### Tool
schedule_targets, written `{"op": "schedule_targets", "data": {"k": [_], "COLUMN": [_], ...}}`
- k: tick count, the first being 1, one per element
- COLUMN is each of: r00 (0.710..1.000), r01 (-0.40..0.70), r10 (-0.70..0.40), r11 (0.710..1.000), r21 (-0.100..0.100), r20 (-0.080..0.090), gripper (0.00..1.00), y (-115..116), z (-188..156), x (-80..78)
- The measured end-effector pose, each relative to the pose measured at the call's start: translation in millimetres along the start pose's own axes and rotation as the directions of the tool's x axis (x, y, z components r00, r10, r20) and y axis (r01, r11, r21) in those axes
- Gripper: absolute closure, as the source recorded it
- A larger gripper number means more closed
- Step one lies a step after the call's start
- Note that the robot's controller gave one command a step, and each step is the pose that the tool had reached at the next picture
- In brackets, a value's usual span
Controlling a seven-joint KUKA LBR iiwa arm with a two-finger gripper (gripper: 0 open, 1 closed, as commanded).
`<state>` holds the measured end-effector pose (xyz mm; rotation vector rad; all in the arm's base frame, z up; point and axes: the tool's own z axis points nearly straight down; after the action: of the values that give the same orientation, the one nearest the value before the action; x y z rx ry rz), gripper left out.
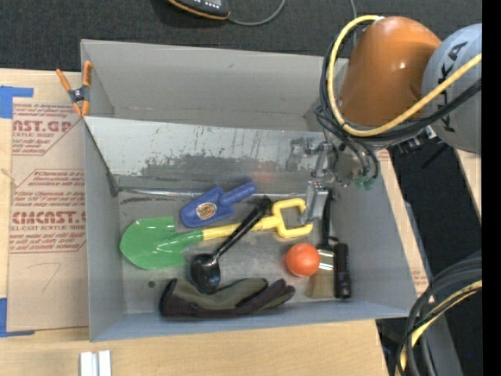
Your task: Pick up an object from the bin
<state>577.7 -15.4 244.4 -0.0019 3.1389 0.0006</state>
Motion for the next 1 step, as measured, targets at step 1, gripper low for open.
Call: {"op": "schedule_targets", "data": {"k": [1], "r00": [0.996], "r01": [0.086], "r10": [-0.086], "r11": [0.996], "r21": [0.001], "r20": [0.004], "gripper": [0.0], "y": [-4.1], "z": [128.2], "x": [-8.6]}}
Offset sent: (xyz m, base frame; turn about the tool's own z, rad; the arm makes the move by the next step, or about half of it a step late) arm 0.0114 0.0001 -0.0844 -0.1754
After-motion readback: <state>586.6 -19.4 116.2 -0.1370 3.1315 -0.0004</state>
